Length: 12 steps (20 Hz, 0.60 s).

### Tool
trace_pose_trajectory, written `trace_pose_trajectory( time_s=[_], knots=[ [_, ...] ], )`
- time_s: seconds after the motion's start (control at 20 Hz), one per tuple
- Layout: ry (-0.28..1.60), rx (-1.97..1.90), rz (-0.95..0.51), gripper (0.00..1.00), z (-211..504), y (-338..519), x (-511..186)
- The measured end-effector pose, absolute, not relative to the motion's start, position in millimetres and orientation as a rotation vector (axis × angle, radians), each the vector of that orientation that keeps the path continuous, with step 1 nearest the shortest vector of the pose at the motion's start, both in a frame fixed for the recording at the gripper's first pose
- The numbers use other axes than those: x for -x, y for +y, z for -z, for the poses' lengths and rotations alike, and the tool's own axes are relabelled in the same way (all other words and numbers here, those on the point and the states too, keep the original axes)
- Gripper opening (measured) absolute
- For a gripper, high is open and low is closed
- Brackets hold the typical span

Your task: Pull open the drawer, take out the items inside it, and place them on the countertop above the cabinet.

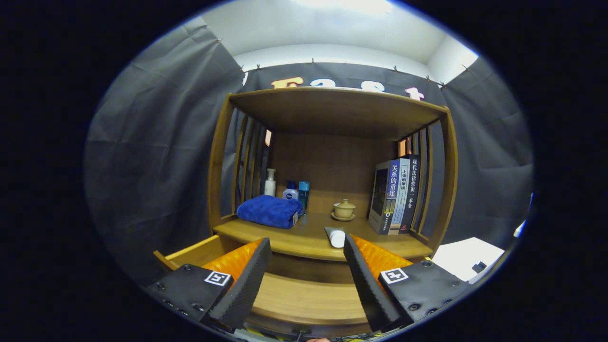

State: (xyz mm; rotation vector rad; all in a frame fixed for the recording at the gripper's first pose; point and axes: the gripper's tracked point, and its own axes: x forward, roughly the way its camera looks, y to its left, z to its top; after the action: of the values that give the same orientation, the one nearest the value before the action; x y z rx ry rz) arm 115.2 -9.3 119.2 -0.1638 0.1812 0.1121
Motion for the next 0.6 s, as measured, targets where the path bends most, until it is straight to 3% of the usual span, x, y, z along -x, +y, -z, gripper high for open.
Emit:
trace_pose_trajectory(
  time_s=[0.4,0.6],
  knots=[
    [0.293,0.115,-0.047,0.99,-49,-30,-64],
    [0.227,0.173,-0.010,0.99,-53,-42,-40]
  ],
)
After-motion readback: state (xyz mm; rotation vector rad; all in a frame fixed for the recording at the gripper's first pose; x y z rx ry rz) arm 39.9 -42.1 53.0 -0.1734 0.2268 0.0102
